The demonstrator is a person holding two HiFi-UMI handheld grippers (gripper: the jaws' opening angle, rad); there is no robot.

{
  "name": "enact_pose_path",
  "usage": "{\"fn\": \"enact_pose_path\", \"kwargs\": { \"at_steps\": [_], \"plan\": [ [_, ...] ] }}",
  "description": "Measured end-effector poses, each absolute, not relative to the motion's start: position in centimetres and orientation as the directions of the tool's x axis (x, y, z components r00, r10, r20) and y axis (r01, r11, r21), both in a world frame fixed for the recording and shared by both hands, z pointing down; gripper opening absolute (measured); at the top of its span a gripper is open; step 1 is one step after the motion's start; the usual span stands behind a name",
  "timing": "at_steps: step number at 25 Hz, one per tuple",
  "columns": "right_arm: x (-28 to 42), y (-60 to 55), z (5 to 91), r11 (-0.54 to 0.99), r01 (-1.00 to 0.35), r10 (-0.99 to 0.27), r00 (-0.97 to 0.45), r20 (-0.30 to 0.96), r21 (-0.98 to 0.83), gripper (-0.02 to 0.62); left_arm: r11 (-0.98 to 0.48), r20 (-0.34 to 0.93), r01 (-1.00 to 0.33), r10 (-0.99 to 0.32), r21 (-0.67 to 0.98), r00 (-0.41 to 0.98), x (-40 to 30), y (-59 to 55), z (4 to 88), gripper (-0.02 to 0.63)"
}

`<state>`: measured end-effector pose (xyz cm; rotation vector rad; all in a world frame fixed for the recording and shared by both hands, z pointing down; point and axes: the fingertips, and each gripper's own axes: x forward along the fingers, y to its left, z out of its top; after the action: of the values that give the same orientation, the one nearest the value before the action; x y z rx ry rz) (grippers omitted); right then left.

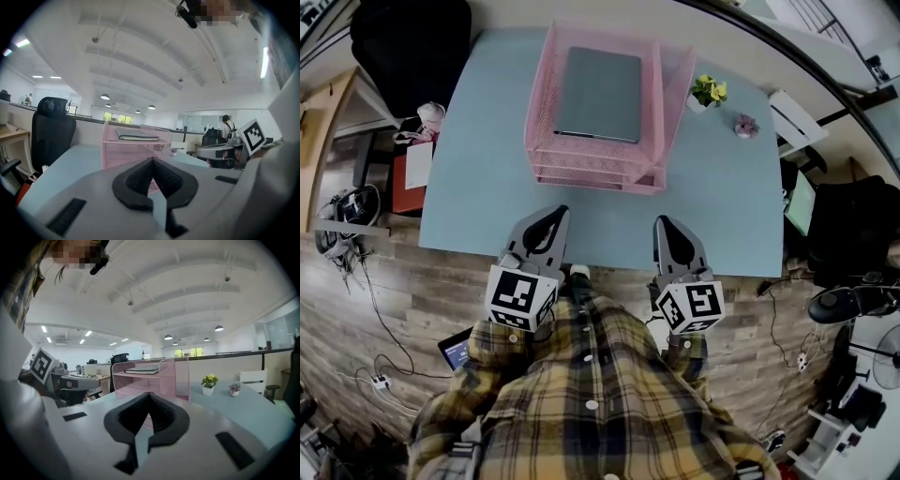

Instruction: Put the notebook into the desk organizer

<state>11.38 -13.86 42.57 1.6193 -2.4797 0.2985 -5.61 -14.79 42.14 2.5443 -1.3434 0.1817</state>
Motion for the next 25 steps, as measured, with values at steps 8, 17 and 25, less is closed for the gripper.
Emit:
{"fn": "enact_pose_path", "kwargs": {
  "at_steps": [8, 17, 25],
  "plan": [
    [11.0, -14.2, 42.6, 0.391, -0.918, -0.885, -0.395, 0.247, -0.068, 0.002, -0.531, 0.226, -0.830, -0.799, 0.168, 0.557, -6.2, -15.2, 42.2, -0.006],
    [11.0, -14.5, 42.4, 0.381, -0.923, -0.891, -0.383, 0.245, -0.057, 0.000, -0.530, 0.221, -0.832, -0.802, 0.167, 0.555, -6.4, -15.5, 42.0, -0.006],
    [10.6, -14.6, 42.4, 0.392, -0.918, -0.884, -0.392, 0.254, -0.051, 0.000, -0.527, 0.217, -0.833, -0.804, 0.168, 0.553, -6.8, -15.7, 41.9, -0.006]
  ]
}}
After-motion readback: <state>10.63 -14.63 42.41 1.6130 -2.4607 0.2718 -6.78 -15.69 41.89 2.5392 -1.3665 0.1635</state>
